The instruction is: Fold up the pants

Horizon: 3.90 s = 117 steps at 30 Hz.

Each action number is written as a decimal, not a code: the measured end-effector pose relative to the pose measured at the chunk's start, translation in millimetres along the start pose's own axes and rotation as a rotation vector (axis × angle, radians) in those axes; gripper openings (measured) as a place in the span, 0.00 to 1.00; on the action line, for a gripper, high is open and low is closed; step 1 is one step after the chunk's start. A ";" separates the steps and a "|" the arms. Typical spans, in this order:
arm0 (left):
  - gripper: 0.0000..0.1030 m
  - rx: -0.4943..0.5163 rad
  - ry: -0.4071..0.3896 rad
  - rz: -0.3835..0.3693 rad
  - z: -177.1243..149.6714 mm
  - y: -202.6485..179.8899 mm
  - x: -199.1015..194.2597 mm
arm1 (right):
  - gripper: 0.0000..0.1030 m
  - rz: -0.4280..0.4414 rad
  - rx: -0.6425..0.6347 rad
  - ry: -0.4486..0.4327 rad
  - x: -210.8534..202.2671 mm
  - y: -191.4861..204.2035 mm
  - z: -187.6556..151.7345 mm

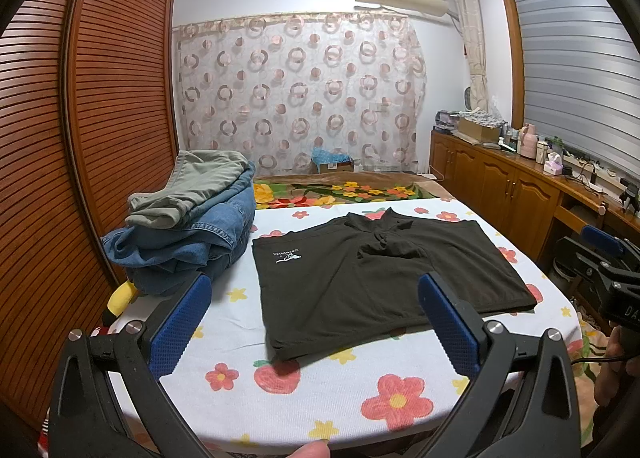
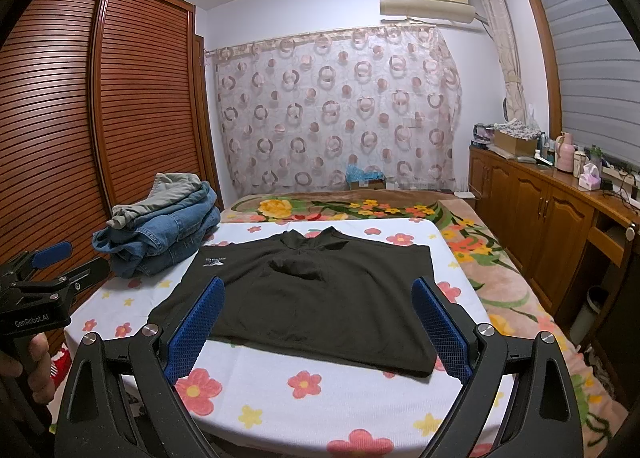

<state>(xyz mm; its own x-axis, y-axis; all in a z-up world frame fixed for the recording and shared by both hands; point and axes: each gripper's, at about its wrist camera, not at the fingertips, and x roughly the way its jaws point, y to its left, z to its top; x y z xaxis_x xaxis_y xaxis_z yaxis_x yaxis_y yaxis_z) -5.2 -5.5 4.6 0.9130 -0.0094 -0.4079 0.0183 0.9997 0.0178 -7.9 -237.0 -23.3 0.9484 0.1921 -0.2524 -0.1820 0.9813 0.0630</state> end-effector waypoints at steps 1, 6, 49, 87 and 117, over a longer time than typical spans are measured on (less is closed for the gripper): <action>1.00 0.000 0.000 0.000 0.0 0.1 0.0 | 0.92 -0.001 0.000 0.000 0.0 0.0 0.0; 1.00 0.000 0.001 -0.001 -0.2 0.0 0.2 | 0.92 -0.001 0.000 0.001 0.1 -0.1 -0.4; 0.95 0.010 0.272 -0.043 -66.3 34.5 96.3 | 0.63 -0.083 0.002 0.231 45.1 -29.7 2.2; 0.11 0.008 0.340 -0.215 -59.0 34.3 104.6 | 0.08 0.026 0.006 0.281 62.1 -53.6 28.8; 0.14 0.031 0.345 -0.241 -49.6 29.2 47.4 | 0.07 0.061 0.002 0.218 10.7 -53.5 37.3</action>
<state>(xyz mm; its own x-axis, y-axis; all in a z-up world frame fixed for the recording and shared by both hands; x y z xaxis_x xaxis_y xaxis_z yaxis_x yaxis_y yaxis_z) 18.3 24.4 -59.4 0.6913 -0.2294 -0.6852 0.2317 0.9686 -0.0904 21.7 -288.0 6.7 0.8571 0.2497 -0.4506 -0.2367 0.9678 0.0861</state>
